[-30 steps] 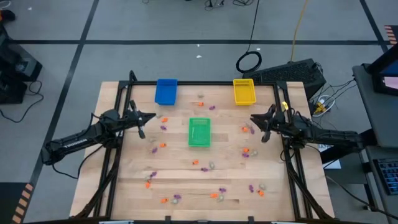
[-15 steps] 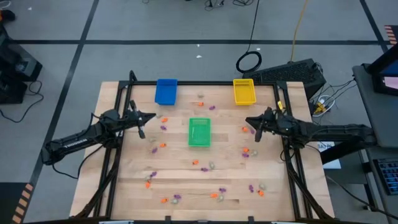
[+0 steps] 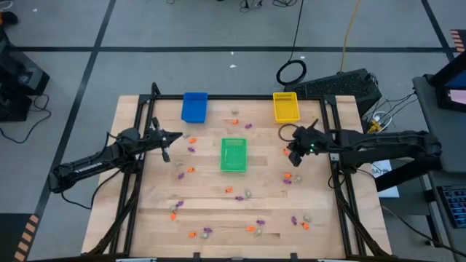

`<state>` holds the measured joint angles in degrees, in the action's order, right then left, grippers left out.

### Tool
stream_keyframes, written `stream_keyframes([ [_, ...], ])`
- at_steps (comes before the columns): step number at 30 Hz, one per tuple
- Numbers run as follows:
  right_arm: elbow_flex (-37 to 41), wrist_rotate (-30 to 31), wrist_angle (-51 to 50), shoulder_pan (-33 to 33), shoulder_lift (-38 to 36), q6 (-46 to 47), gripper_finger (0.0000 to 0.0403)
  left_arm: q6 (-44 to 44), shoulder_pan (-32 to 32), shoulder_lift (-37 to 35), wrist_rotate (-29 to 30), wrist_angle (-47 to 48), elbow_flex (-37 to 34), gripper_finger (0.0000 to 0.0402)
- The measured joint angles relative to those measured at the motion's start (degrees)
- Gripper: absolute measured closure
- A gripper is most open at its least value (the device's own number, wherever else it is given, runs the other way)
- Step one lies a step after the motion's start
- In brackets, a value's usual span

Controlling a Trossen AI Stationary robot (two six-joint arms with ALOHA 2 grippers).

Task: Sort Halloween decoration
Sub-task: Put the orange skeleton toy into the yellow bin

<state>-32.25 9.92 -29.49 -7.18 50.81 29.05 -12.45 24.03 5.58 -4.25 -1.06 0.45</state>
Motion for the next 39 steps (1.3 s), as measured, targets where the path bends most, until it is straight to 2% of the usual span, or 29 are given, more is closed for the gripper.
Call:
stream_keyframes([
  [9,-7.76,-4.06,-6.35,-1.65,14.89,-0.52,0.0240,0.01,0.00,0.00,0.00,-0.01,0.01,0.0397],
  [14,-9.97,-6.00,-7.35,-4.24,21.61,-3.05,0.0218,0.00,-0.01,0.00,0.01,-0.02,0.00,0.0397],
  [22,-14.28,-6.20,-9.42,-8.63,30.93,-9.30,0.0224,0.02,0.00,0.02,0.00,-0.02,0.00,0.0397],
  [32,-16.12,-10.12,-10.90,-12.15,40.10,-14.26,0.0227,0.01,-0.02,0.00,0.00,-0.02,0.02,0.0397],
  [35,-16.39,-10.08,-10.91,-12.74,41.42,-14.96,0.0241,0.01,-0.02,0.00,0.00,-0.02,0.01,0.0397],
  [39,-16.35,-10.07,-11.07,-13.17,41.97,-15.64,0.0286,0.02,-0.01,0.00,0.00,-0.02,0.01,0.0397],
])
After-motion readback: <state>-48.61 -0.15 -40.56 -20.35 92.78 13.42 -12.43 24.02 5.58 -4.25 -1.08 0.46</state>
